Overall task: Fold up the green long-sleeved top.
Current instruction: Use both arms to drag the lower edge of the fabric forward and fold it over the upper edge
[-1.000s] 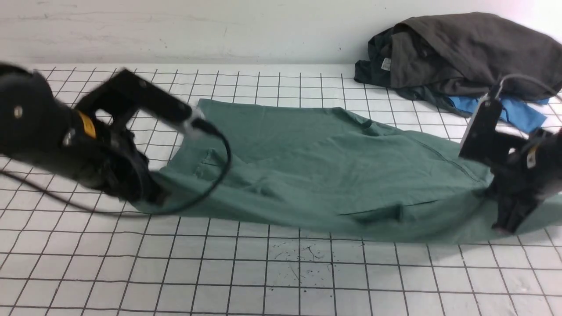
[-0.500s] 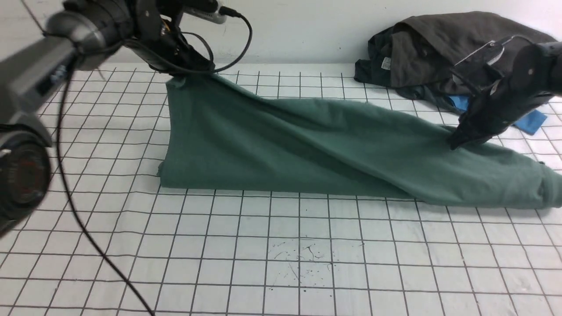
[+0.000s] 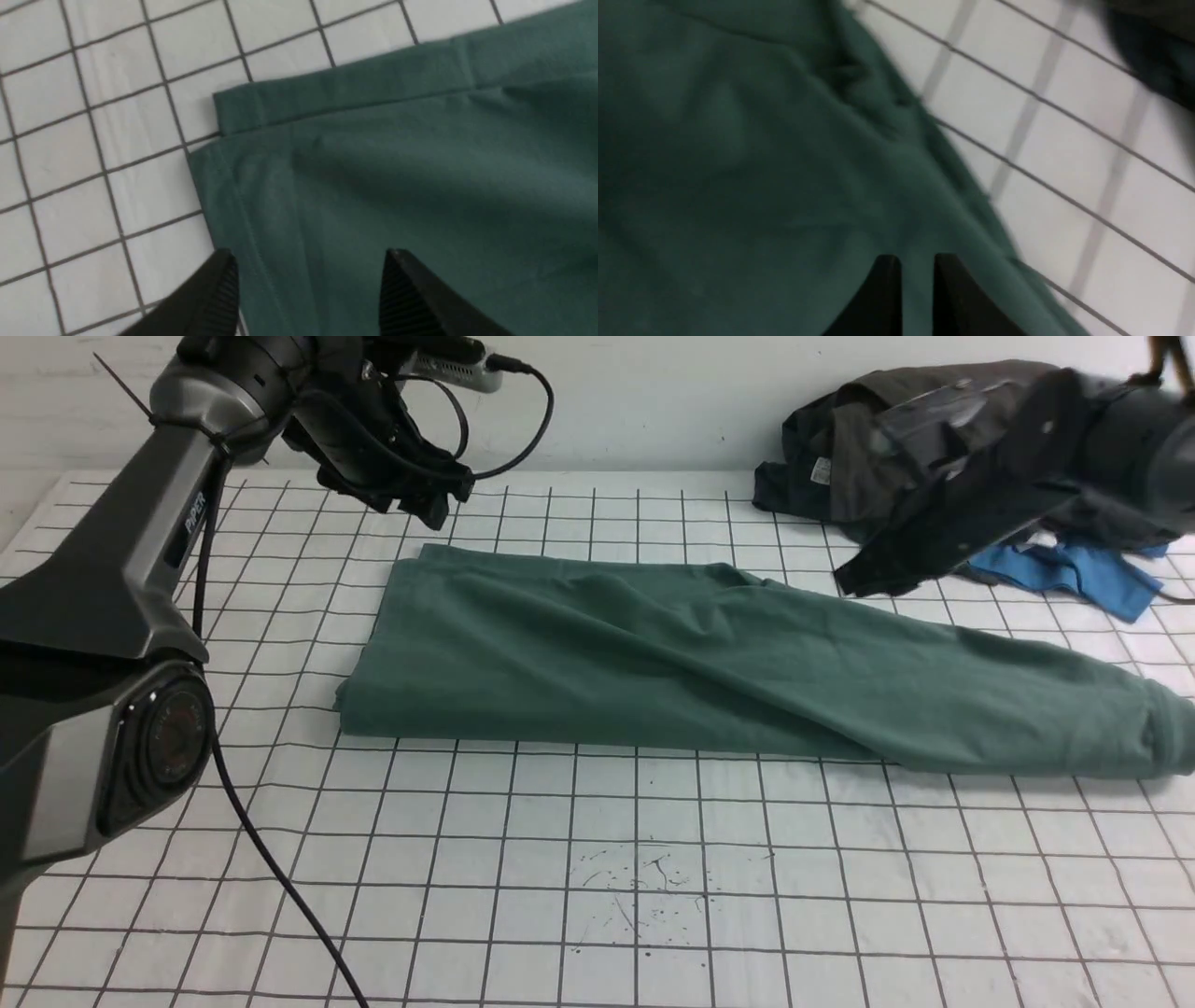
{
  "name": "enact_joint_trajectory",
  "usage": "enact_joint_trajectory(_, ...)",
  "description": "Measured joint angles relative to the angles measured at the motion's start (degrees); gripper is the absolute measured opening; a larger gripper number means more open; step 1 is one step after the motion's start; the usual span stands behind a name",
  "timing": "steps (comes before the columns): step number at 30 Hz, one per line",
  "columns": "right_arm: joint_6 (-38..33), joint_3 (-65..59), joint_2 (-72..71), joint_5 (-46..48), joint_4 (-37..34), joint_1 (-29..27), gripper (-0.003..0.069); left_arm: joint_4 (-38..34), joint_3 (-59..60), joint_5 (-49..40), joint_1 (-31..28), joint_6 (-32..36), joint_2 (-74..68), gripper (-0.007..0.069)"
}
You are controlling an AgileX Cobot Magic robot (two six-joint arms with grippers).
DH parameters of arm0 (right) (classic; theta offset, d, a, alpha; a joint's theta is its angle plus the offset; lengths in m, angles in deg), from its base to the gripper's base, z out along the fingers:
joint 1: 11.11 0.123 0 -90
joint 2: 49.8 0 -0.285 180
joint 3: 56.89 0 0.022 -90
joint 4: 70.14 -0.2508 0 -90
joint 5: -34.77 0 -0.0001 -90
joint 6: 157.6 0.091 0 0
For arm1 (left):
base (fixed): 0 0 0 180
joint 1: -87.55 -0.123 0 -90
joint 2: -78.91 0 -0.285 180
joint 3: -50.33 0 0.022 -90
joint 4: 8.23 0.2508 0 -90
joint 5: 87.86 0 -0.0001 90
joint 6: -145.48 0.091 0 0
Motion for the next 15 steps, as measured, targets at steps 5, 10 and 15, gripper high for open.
enact_joint_trajectory(5,-18.33,0.04,8.21,-8.72,-12.24,1.91,-0.0010,-2.24,3.63,-0.48,-0.07,1.44,0.93,0.0337)
enact_joint_trajectory(10,-9.34,1.97,12.03,-24.88,-14.28,0.37,-0.0011,-3.24,6.90,-0.62,-0.07,2.01,2.09,0.0337)
enact_joint_trajectory(15,2.89,7.60,13.31,-21.79,-10.96,-2.18,0.0015,-3.24,7.91,-0.74,-0.07,3.36,3.13,0.0337)
